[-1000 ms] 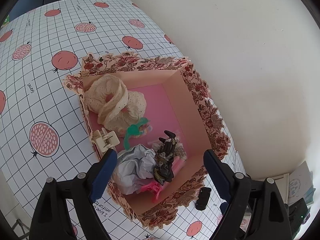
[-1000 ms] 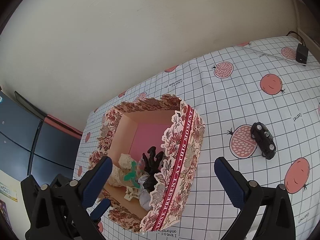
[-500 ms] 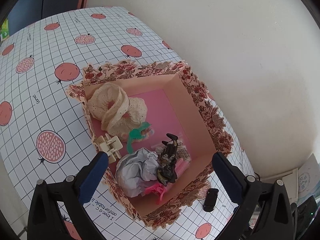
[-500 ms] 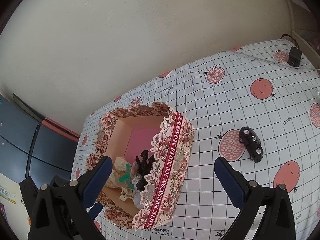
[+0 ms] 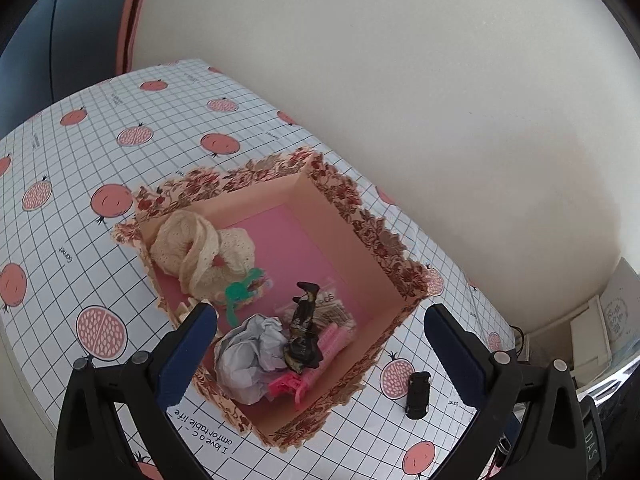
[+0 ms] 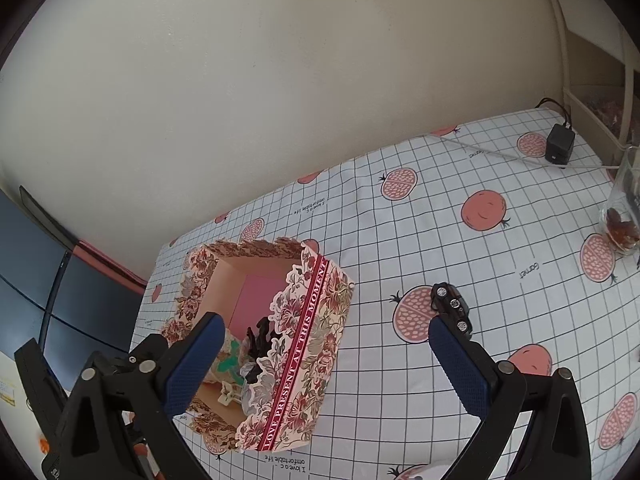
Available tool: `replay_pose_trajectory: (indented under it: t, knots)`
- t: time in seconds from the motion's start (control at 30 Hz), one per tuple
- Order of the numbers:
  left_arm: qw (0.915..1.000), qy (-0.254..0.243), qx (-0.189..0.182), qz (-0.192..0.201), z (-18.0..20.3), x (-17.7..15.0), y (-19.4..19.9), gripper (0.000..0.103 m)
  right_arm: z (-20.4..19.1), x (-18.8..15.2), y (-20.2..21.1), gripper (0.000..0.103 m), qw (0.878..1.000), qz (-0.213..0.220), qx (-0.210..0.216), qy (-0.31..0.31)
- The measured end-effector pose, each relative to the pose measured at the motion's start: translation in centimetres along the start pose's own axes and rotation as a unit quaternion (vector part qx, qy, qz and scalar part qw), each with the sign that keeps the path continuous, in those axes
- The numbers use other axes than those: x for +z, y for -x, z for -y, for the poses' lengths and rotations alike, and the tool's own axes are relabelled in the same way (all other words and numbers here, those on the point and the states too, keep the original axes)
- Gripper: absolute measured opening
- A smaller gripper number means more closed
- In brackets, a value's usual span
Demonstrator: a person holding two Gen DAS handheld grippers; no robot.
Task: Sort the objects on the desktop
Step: 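Withdraw both open tools from the box toward the white toy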
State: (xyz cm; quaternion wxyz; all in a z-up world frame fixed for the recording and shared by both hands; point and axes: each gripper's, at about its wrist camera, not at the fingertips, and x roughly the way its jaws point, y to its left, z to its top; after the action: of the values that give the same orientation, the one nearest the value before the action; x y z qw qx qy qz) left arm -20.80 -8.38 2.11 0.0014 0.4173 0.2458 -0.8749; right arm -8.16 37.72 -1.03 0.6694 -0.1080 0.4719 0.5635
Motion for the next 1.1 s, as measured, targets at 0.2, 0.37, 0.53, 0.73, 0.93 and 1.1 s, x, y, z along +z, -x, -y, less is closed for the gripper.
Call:
replay_pose_trajectory:
  t: [0.2, 0.37, 0.53, 0.73, 0.93, 1.1]
  knots:
    - [0.9981, -0.056, -0.016, 0.018, 3.2, -0.8, 0.9, 0.103, 0.9, 0.8, 2.3, 0.103, 1.0, 0.026, -0.011, 0.001]
    - [0.9945, -0.097, -0.035, 0.02, 5.4, -1.9, 1.5, 0.103, 1.6, 0.8, 3.9, 0.103, 0.998, 0.043, -0.038, 0.018]
    - [0.9908, -0.126, -0.048, 0.013, 6.8, -3.1, 1.9, 0.103, 2.7, 0.8, 5.5, 0.103, 0.997, 0.059, -0.053, 0.024]
    - [0.987, -0.154, -0.045, -0.015, 8.4, -5.3, 1.3, 0.103, 5.0, 0.8, 6.1, 0.103, 0.995, 0.06, -0.08, 0.016]
    - [0.9847, -0.161, -0.051, -0.044, 8.9, -7.4, 0.5, 0.103, 7.2, -0.1, 5.1, 0.103, 0.993, 0.036, -0.113, 0.019]
    - [0.9813, -0.18, -0.04, -0.055, 9.6, -9.3, 0.2, 0.103, 8.3, -1.4, 4.3, 0.103, 0.989, 0.015, -0.141, 0.038]
